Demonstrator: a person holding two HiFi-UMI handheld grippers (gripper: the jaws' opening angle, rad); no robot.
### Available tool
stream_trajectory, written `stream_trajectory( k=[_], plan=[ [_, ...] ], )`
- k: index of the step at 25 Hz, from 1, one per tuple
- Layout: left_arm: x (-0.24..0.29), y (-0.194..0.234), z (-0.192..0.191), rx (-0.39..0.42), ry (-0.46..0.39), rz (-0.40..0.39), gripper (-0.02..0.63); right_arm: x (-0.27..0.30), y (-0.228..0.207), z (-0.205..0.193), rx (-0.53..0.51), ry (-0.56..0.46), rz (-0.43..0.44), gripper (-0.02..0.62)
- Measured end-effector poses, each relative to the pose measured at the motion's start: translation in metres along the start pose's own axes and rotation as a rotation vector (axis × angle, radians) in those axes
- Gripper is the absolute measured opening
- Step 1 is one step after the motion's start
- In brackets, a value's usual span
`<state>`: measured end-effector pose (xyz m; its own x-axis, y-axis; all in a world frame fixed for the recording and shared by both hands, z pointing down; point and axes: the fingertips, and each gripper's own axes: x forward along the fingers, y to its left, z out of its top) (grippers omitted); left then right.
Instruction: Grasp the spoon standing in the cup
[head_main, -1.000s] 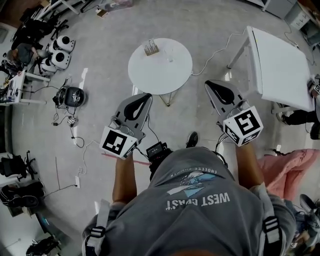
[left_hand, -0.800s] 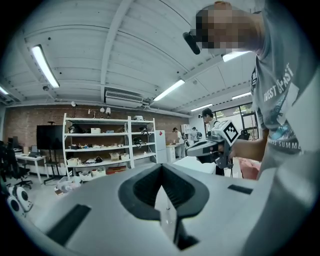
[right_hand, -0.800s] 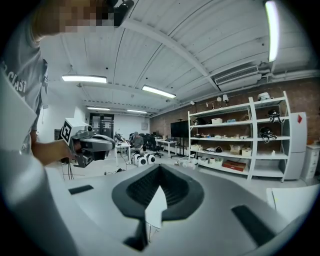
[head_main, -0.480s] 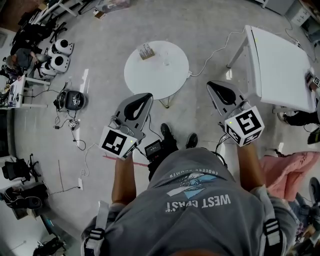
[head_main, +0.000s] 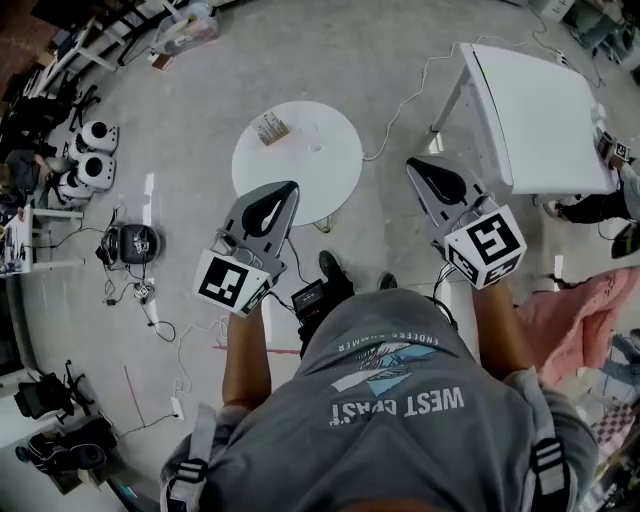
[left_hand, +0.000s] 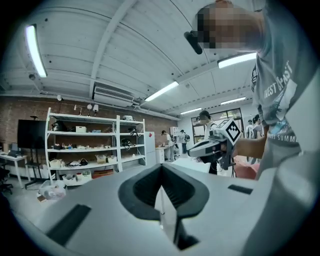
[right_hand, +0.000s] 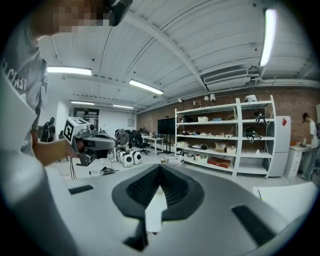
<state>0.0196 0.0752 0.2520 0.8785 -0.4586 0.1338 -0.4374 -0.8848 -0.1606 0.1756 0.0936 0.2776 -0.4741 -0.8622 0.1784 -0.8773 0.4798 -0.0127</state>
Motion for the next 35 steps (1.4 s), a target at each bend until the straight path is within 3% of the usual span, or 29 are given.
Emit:
stream_trajectory(
  k=[8, 21, 28, 35],
  plan=[
    [0.013, 0.061, -0.033, -0.024, 0.006, -0.051, 0.003, 0.062, -0.001, -0.009, 0.014, 0.028, -0.037, 0.003],
    [0.012, 0.13, -0.038, -0.067, -0.036, -0.082, 0.003, 0.113, 0.005, 0.017, -0.022, 0.07, -0.094, 0.003],
    [0.024, 0.142, -0.047, -0.066, -0.037, -0.132, 0.003, 0.136, 0.001, 0.023, -0.04, 0.084, -0.105, 0.002],
    [0.03, 0.168, -0.055, -0.093, 0.004, -0.078, 0.003, 0.164, -0.013, 0.02, -0.012, 0.1, -0.056, 0.003]
  ],
)
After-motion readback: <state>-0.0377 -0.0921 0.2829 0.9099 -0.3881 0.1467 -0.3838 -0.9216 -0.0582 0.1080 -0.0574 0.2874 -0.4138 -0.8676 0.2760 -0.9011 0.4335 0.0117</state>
